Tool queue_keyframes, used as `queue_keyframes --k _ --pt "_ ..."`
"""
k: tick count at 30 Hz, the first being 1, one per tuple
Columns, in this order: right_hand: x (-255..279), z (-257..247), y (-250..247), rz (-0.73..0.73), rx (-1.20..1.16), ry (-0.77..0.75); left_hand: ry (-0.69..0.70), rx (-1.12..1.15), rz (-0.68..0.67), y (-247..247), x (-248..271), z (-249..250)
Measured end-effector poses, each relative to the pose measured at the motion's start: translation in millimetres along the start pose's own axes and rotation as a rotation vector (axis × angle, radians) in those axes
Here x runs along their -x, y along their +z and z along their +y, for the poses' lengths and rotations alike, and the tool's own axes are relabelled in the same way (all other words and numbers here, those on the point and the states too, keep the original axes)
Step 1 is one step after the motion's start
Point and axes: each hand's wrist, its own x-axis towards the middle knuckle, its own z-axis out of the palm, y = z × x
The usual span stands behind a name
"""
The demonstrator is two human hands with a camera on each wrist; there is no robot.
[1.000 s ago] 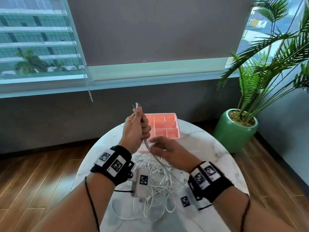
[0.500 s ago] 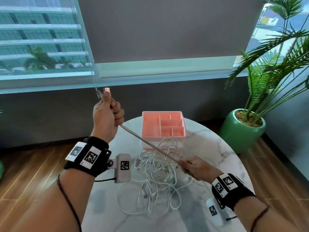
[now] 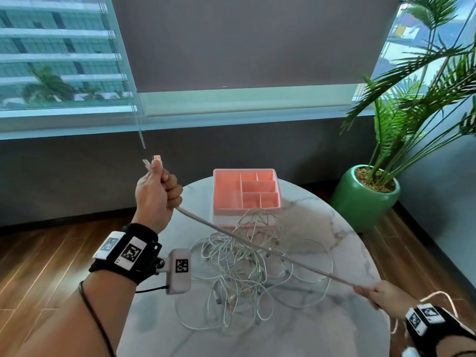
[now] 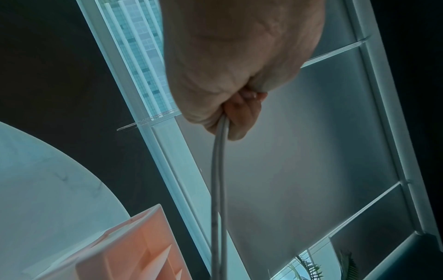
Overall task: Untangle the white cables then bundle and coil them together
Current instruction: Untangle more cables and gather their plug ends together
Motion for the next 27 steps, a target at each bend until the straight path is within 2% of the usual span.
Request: queue_keyframes --k 3,7,9,11,14,18,20,23,27 --pt "-1 10 6 0.006 0.024 0.043 -0.019 -0.01 -0.005 6 2 -3" --pt "-15 33 27 -0.164 0.26 0.168 -0.074 -0.05 -0.038 16 9 -17" --pt "-15 27 23 -0.268 0.409 0.213 -0.093 -0.098 -0.066 22 18 -27" --pt "-20 7 8 -0.326 0.445 0.218 -0.099 -0.148 -0.097 27 28 -35" --pt "-35 -42 -19 -0.315 0.425 0.129 -0.11 -0.177 -0.109 30 35 -43" --pt "-54 -122 -28 -0.139 0.25 -0.066 -0.13 -0.166 -0.087 30 33 -45" --pt "-58 -164 -17 -0.087 0.128 -0.171 -0.134 -0.172 -0.09 31 32 -45" --pt "-61 -223 11 -0.102 -0.058 -0.317 -0.135 -0.182 -0.094 32 32 -45" --pt "-67 -265 47 -0.125 -0.117 -0.368 -0.15 -0.213 -0.098 30 36 -48"
